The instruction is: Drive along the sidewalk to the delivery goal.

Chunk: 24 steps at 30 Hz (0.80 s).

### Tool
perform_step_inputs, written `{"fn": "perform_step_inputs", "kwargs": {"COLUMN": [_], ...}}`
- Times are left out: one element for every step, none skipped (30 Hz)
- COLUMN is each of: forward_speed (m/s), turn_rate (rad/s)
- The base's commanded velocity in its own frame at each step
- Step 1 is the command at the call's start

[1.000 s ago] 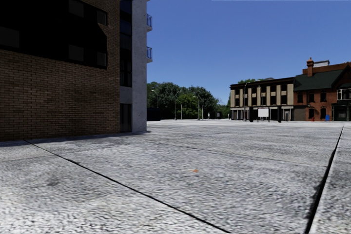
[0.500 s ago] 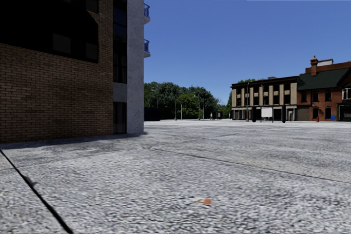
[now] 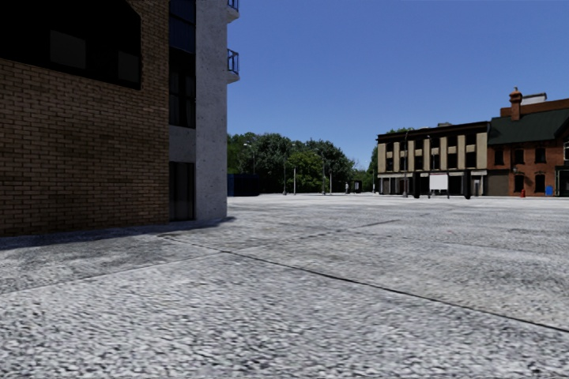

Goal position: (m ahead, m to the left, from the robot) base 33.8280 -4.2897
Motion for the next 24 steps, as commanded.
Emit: {"fn": "perform_step_inputs", "kwargs": {"forward_speed": [2.00, 2.00, 2.00, 2.00, 2.00, 2.00, 2.00, 2.00, 2.00, 2.00, 2.00, 2.00, 2.00, 2.00, 2.00, 2.00, 2.00, 2.00, 2.00, 2.00, 2.00, 2.00, 2.00, 2.00], "turn_rate": [0.00, 0.00, 0.00, 0.00, 0.00, 0.00, 0.00, 0.00, 0.00, 0.00, 0.00, 0.00, 0.00, 0.00, 0.00, 0.00, 0.00, 0.00, 0.00, 0.00, 0.00, 0.00, 0.00, 0.00]}}
